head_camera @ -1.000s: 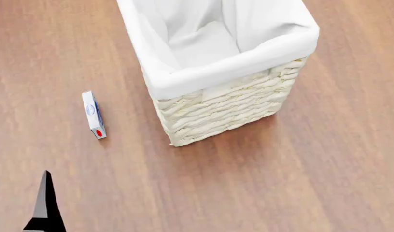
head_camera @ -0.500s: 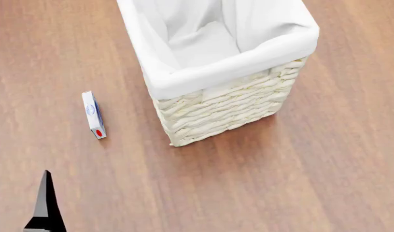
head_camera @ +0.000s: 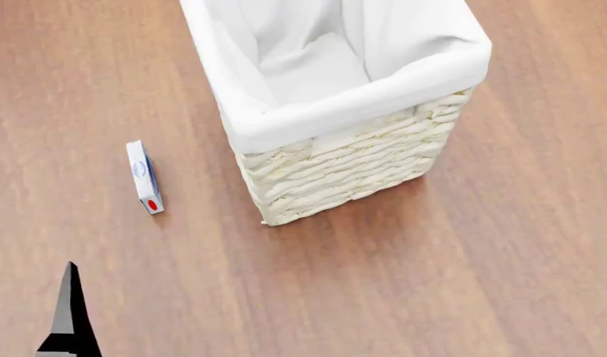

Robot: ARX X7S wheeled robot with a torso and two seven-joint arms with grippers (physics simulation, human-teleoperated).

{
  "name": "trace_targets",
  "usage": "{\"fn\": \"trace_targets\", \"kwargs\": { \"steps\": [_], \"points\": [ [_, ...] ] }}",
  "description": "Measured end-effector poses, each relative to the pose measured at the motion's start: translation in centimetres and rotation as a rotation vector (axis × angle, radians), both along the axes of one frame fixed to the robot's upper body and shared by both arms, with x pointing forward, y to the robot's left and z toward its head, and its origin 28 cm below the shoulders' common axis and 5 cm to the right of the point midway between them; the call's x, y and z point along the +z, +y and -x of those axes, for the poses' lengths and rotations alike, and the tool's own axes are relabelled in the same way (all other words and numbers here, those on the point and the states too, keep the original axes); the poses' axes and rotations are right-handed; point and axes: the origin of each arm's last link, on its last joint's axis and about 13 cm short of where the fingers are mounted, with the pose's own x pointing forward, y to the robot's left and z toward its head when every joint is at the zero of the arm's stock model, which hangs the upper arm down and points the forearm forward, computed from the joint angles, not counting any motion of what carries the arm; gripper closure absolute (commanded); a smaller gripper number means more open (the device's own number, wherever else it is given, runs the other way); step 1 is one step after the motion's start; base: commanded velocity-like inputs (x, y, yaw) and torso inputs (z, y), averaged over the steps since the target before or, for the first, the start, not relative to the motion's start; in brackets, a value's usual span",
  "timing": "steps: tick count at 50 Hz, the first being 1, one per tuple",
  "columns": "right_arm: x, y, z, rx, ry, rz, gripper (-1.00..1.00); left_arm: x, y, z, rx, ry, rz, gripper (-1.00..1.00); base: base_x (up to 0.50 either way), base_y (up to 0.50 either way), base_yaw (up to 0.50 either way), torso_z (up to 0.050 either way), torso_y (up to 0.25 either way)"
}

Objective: Pick up the alphabet soup and the cream cheese box, and put them in the basket.

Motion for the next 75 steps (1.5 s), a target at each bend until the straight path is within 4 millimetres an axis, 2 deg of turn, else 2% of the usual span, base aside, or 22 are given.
{"fn": "trace_targets", "kwargs": {
  "steps": [18,25,33,41,48,58,64,75],
  "points": [
    [0.0,0.0,0.0,0.003,-0.004,-0.001,1.0,0.0,0.0,0.0,0.001,0.001,-0.004,-1.0,0.0,0.0,0.0,-0.001,-0.001],
    [1.6,0.0,-0.6,0.029,-0.088,0.038,1.0,-0.1,-0.1,-0.1,0.0,-0.001,-0.006,-1.0,0.0,0.0,0.0,0.0,0.0],
    [6.1,0.2,-2.5,0.08,-0.299,0.119,1.0,0.0,-0.2,-0.1,-0.007,-0.006,-0.006,-1.0,0.0,0.0,0.0,0.0,0.0],
    [12.5,1.0,-4.6,0.15,-0.61,0.196,1.0,0.1,-0.3,-0.1,-0.015,-0.01,-0.007,-1.0,0.0,0.0,0.0,0.0,0.0],
    [17.8,1.9,-5.1,0.22,-0.868,0.242,1.0,0.2,-0.5,-0.1,-0.023,-0.014,-0.007,-1.0,0.0,0.0,0.0,0.0,0.0],
    [23.2,2.4,-6.9,0.251,-1.082,0.299,1.0,0.5,-0.5,-0.2,-0.03,-0.021,-0.005,-1.0,0.0,0.0,0.0,0.0,0.0],
    [26.5,2.5,-9.9,0.261,-1.126,0.293,1.0,0.6,-0.5,-0.1,-0.035,-0.023,-0.003,-1.0,0.0,0.0,0.0,0.0,0.0],
    [31.8,2.3,-17.6,0.27,-1.047,0.239,1.0,0.6,-0.5,0.0,-0.04,-0.023,-0.001,-1.0,0.0,0.0,0.0,0.0,0.0]
  ]
}}
